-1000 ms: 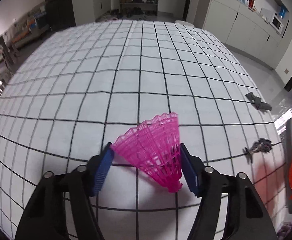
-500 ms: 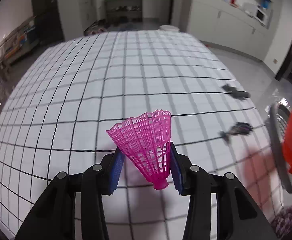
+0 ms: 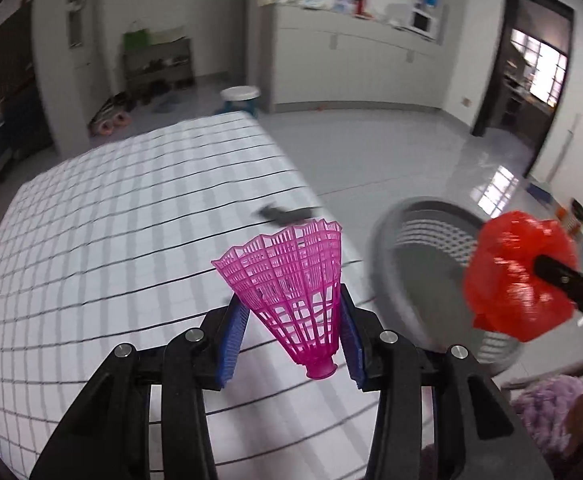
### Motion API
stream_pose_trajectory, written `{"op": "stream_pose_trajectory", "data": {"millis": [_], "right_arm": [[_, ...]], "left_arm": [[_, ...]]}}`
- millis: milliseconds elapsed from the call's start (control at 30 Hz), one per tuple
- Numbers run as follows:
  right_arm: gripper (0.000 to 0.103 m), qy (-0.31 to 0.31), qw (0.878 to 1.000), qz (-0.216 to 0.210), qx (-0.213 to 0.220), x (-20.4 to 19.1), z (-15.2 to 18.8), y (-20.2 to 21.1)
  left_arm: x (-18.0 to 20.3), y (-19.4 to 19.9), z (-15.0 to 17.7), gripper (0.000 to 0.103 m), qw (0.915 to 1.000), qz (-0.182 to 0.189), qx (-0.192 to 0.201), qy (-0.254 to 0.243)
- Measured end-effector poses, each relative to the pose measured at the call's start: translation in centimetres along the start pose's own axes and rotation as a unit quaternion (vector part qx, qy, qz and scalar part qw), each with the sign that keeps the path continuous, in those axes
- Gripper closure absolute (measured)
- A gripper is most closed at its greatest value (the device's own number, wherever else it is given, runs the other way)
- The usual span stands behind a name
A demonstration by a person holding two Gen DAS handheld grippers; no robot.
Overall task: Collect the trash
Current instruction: 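Carry the shuttlecock and red bag over the grey basket and open both grippers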
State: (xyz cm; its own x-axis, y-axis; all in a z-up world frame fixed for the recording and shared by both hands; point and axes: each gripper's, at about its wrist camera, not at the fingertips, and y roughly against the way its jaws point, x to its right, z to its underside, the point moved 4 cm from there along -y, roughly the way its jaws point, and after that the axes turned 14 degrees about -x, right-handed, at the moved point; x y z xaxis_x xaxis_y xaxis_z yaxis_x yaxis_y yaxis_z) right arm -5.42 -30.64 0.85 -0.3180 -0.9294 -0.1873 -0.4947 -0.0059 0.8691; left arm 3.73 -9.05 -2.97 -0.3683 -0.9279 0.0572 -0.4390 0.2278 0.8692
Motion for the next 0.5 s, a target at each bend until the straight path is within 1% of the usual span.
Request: {"op": "stream_pose_trajectory", "data": {"millis": [100, 233, 367, 500], "right_arm": [[0.084, -0.018, 1.0, 0.006, -0.002, 2.3, 0.0, -0.1], [0.084, -0.034, 0.999, 0.012, -0.009, 4.9, -0.2, -0.9], [0.084, -0.047, 0.999, 0.006, -0.016, 6.5, -0.3, -1.7], [0.084, -0.051, 0.998, 0.006, -0.021, 7.2, -0.2, -2.4]], "left_arm": [[4.0, -0.2, -0.9, 0.061, 0.9993, 0.016, 0.001, -0.034], [7.8, -1.0, -1.8, 0.061, 0.9976, 0.029, -0.003, -0.064], [10.5, -1.7, -2.4, 0.061, 0.9957, 0.039, -0.009, -0.084], [12.6, -2.3, -2.7, 0.06, 0.9939, 0.042, -0.015, -0.101]]}}
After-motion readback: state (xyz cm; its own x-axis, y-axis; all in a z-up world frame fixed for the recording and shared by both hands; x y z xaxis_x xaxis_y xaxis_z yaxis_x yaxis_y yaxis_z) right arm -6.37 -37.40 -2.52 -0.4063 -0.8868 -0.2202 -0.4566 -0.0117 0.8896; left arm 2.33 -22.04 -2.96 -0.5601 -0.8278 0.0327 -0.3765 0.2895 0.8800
